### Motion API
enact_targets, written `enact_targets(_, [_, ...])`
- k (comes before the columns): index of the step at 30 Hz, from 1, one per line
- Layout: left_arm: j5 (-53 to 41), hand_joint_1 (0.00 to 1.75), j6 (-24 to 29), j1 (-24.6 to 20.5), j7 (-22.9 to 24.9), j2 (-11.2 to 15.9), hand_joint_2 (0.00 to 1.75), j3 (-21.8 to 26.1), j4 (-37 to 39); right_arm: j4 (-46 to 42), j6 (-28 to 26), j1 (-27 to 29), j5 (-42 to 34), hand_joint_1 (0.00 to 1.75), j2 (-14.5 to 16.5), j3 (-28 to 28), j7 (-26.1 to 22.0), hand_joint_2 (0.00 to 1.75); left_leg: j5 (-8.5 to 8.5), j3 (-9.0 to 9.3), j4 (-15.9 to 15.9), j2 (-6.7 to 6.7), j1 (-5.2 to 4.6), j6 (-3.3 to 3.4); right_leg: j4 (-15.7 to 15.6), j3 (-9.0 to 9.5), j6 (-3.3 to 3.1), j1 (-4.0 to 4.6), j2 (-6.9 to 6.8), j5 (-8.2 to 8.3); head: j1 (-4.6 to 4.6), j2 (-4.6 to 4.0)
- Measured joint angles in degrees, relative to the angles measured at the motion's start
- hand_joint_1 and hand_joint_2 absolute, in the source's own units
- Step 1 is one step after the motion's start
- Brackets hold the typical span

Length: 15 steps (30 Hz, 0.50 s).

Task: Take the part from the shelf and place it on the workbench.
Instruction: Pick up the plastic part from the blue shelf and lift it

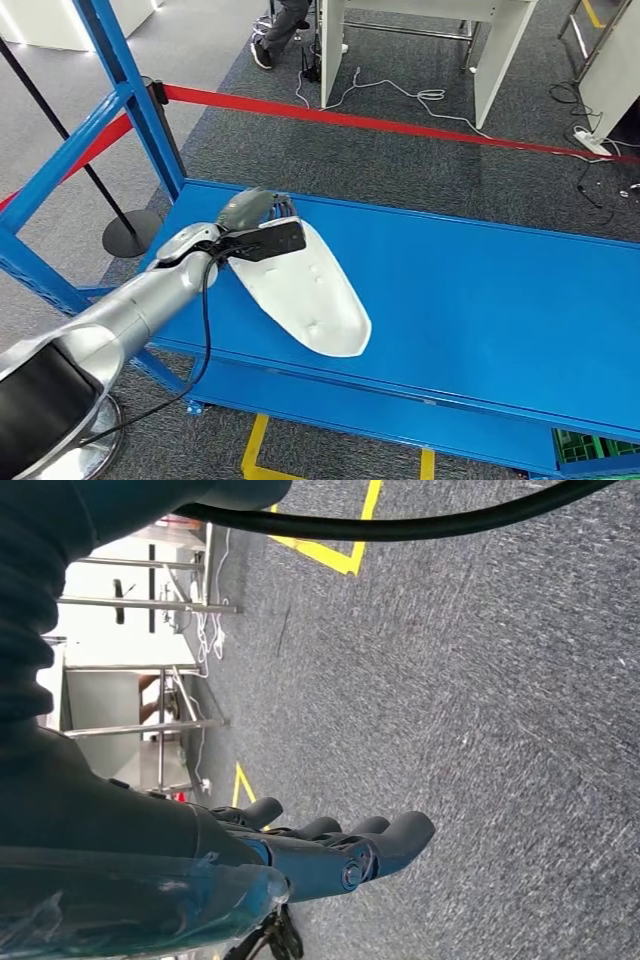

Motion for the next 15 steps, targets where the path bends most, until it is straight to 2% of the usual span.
enact_targets(3, [-1.3, 1.55, 3.5, 6.3, -2.3, 0.0, 1.75, 9.3, -7.0, 0.0, 0.0, 0.0, 0.3, 0.00, 0.0, 0.0, 0.0, 1.75, -0.02, -0.01, 0.0, 0.01, 0.00, -0.01, 0.0, -0.03, -0.02, 0.00, 0.03, -0.03, 0.00, 0.00])
enact_targets(7, [-1.1, 1.55, 3.2, 13.4, -4.6, -0.6, 1.75, 20.0, -15.4, 0.0, -0.1, 0.0, 0.6, 0.00, 0.0, 0.0, 0.0, 1.75, -0.03, -0.08, 0.0, 0.02, 0.00, -0.01, 0.0, -0.12, -0.04, 0.00, 0.03, -0.03, 0.00, 0.00])
enact_targets(10, [4.9, 1.55, -0.8, 18.8, -8.2, -2.1, 1.75, 27.3, -21.8, 0.0, -0.1, 0.0, 1.1, 0.00, 0.0, 0.0, 0.0, 1.75, -0.03, -0.10, 0.0, 0.02, 0.00, -0.01, 0.0, -0.14, -0.03, 0.00, 0.03, -0.04, 0.00, 0.00])
enact_targets(13, [14.9, 1.55, -6.7, 25.4, -10.5, -5.3, 1.75, 34.7, -29.3, 0.0, -0.2, 0.0, 1.6, 0.00, 0.0, 0.0, 0.0, 1.75, -0.07, -0.12, 0.0, 0.03, 0.00, -0.02, 0.0, -0.17, -0.03, 0.00, 0.05, -0.05, 0.01, 0.00])
enact_targets(15, [20.2, 1.55, -8.7, 29.2, -10.8, -7.6, 1.75, 38.8, -33.8, 0.0, -0.4, 0.0, 1.8, 0.00, 0.1, 0.0, 0.2, 1.75, -0.11, -0.15, 0.0, 0.03, -0.01, -0.03, 0.0, -0.19, -0.02, 0.00, 0.05, -0.06, 0.01, 0.00])
